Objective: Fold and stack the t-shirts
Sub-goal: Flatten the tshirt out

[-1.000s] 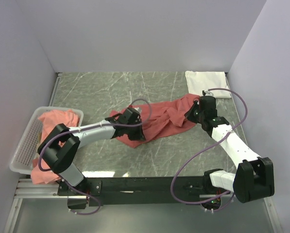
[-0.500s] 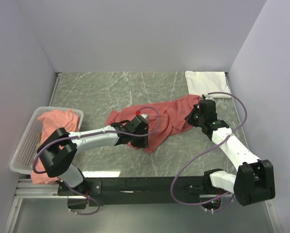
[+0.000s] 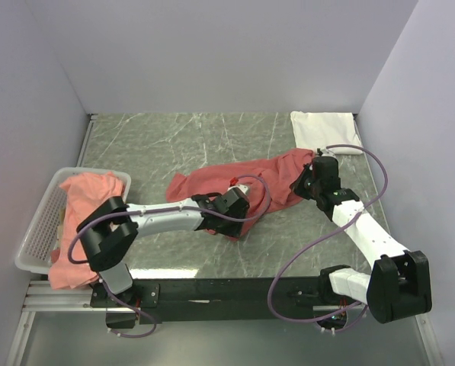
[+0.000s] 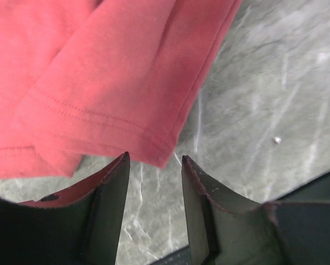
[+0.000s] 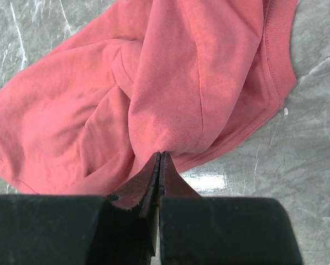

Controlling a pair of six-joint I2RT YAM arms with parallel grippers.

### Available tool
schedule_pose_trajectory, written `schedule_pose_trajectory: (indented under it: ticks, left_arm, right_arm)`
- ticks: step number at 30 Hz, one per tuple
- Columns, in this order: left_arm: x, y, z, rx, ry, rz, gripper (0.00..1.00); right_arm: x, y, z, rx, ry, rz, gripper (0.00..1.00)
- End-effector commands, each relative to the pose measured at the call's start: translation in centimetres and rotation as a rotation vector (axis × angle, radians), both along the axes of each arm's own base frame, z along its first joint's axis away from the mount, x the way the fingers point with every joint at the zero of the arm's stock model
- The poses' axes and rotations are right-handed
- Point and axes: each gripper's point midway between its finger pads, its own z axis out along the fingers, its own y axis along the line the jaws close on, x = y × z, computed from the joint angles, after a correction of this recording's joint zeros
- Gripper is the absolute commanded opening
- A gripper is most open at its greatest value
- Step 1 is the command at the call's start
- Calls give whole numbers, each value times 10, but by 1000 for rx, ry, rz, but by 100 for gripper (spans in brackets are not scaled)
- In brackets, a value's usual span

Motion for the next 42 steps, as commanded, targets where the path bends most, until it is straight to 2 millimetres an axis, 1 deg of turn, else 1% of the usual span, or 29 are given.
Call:
schedule_pose_trajectory:
  ticks: [1, 4, 9, 11, 16, 18, 20, 24, 28, 29, 31, 32, 34, 35, 36, 38, 39, 40, 41, 42]
  left_arm:
    - [9, -14, 1, 27, -58, -42, 48]
    - [11, -16, -5, 44, -69, -52, 51]
    - [13, -21, -12, 60, -84, -72, 55]
    - [13, -22, -16, 72, -85, -77, 54]
    - [11, -28, -15, 76, -105, -94, 54]
    - [10, -29, -16, 83, -109, -96, 54]
    - [9, -27, -21, 110, -110, -95, 52]
    - [10, -27, -22, 134, -133, -90, 48]
    - [10, -23, -29, 169, -131, -84, 40]
    - [10, -21, -31, 178, -130, -74, 34]
    - [13, -13, -33, 208, -141, -46, 28]
    - [13, -8, -35, 217, -138, -23, 21]
    - [12, 2, -30, 237, -144, 13, 14]
    - [12, 12, -31, 252, -149, 53, 1]
    - [13, 16, -22, 242, -162, 81, 1]
    - [9, 37, -22, 266, -147, 152, 1]
    - [9, 44, -13, 244, -148, 188, 1]
    - [8, 53, -11, 244, -140, 221, 1]
    - [4, 68, -17, 254, -121, 274, 1]
    - [5, 74, -6, 217, -123, 309, 1]
  right_arm:
    - [7, 4, 17, 27, -66, 1, 0]
    - [7, 3, 20, 30, -73, -1, 0]
    - [6, 3, 17, 27, -68, 0, 0]
    - [6, 3, 18, 28, -71, 0, 0]
    - [6, 3, 18, 28, -72, 0, 0]
    - [6, 3, 17, 29, -70, -1, 0]
    - [6, 4, 17, 29, -70, 3, 0]
    - [7, 4, 16, 31, -68, 0, 0]
    - [6, 4, 16, 33, -68, 2, 0]
    - [7, 4, 16, 33, -67, 0, 0]
    - [7, 3, 17, 29, -70, -3, 0]
    - [6, 3, 17, 26, -71, -1, 0]
    - [6, 2, 17, 24, -65, -5, 0]
    - [5, 2, 17, 23, -64, -7, 0]
    - [5, 1, 17, 25, -63, -10, 0]
    - [1, 0, 16, 29, -55, -15, 0]
    - [0, -1, 15, 35, -49, -27, 0]
    - [-2, -1, 14, 39, -45, -32, 0]
    - [-6, -1, 12, 54, -38, -39, 0]
    - [-9, -2, 11, 59, -34, -45, 0]
